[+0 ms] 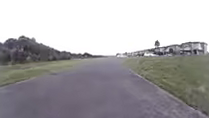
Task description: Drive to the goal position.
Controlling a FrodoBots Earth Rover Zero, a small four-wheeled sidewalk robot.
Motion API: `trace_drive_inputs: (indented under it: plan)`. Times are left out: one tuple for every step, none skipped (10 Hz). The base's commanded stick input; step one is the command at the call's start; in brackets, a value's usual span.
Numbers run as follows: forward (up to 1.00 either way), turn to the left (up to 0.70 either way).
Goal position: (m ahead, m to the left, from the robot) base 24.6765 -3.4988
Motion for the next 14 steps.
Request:
trace_drive_inputs:
  plan:
    - [0.7,0.0]
    - [0.7,0.0]
    - [0.7,0.0]
    - [0.7,0.0]
    - [0.7,0.0]
    - [0.7,0.0]
    - [0.7,0.0]
    - [0.7,0.0]
    - [0.7,0.0]
    - [0.7,0.0]
    - [0.7,-0.05]
    - [0.7,-0.27]
    - [0.7,-0.35]
    - [0.7,-0.29]
